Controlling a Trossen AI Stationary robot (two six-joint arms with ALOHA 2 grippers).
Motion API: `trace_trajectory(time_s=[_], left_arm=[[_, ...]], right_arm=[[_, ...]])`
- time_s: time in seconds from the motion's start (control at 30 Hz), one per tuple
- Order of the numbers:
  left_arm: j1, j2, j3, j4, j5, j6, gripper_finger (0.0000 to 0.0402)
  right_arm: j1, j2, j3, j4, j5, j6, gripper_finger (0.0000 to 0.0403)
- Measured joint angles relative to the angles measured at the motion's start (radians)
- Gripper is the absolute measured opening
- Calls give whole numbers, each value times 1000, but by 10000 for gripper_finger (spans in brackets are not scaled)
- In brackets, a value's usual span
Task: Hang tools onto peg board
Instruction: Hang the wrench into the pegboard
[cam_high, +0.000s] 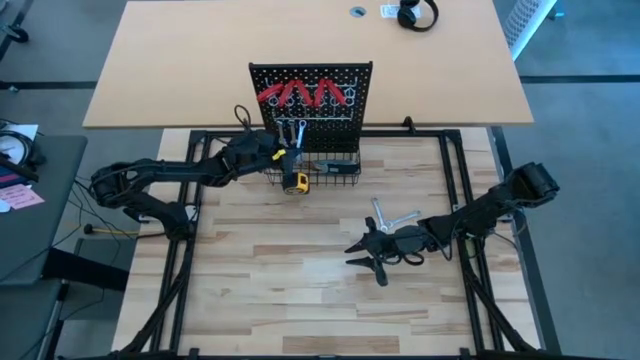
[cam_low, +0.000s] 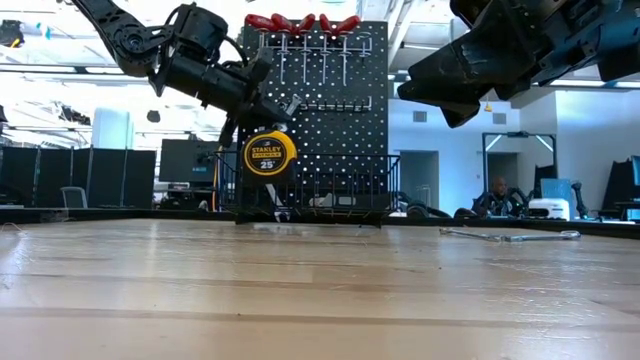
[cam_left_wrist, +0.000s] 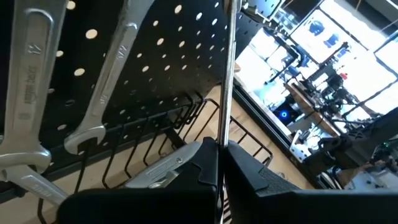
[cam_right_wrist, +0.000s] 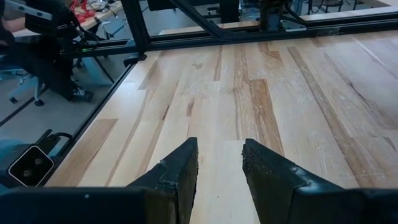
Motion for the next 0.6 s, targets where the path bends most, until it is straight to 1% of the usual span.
trace_trajectory(time_s=[0.07,0.13,0.27,0.43,0.5,0.6], left_arm=[[4,0,0,0,0,-16,3],[7,0,0,-1,-4,-34,15],[20,0,0,-3,-27,-63,57],[21,0,0,-1,-19,-63,105],[21,0,0,-1,1,-55,114],[18,-6,0,-8,51,-43,116]], right_arm=[[0,0,0,0,0,0,139],[0,0,0,0,0,0,139],[0,0,0,0,0,0,139],[0,0,0,-1,0,1,139],[0,0,0,-6,0,1,139],[0,0,0,-18,0,2,139]])
